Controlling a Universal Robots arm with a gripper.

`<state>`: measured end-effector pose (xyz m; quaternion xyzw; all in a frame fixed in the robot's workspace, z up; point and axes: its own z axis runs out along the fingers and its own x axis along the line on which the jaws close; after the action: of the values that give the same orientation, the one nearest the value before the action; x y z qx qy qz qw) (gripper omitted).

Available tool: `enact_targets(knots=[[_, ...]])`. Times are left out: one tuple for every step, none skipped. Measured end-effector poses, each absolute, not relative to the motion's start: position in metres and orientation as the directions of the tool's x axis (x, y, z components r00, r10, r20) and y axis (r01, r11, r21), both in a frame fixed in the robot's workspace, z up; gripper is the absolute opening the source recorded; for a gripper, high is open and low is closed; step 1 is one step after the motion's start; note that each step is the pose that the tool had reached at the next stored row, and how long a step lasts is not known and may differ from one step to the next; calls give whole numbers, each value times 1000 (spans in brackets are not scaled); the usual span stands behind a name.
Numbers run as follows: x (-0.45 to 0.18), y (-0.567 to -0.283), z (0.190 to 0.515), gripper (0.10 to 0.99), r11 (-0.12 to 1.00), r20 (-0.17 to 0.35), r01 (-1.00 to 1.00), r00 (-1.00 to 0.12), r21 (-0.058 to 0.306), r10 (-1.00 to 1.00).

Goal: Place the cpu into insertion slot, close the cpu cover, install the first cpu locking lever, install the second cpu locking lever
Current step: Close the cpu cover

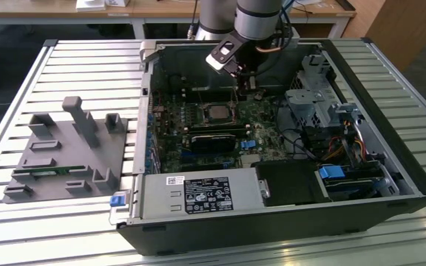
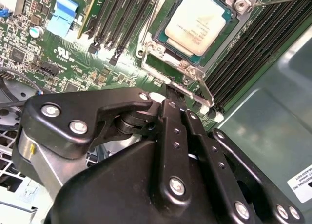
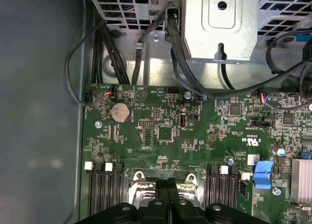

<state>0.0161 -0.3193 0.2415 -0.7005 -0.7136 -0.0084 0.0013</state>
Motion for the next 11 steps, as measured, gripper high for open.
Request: enact_targets(knots=[[16, -319, 241, 106, 19, 14, 1000, -19, 10, 1000], [15, -319, 241, 106, 19, 14, 1000, -19, 10, 1000], [14, -319, 241, 106, 19, 14, 1000, -19, 10, 1000], [14, -319, 241, 106, 19, 14, 1000, -19, 10, 1000], [13, -319, 241, 106, 19, 14, 1000, -19, 10, 1000], [12, -319, 241, 106, 19, 14, 1000, -19, 10, 1000], [12, -319, 240, 106, 19, 14, 1000, -19, 10, 1000], [11, -319, 240, 106, 19, 14, 1000, -19, 10, 1000], [11, -319, 239, 106, 19, 14, 1000, -19, 10, 1000], [10, -319, 239, 106, 19, 14, 1000, -19, 10, 1000], [10, -319, 238, 106, 19, 14, 1000, -19, 10, 1000]])
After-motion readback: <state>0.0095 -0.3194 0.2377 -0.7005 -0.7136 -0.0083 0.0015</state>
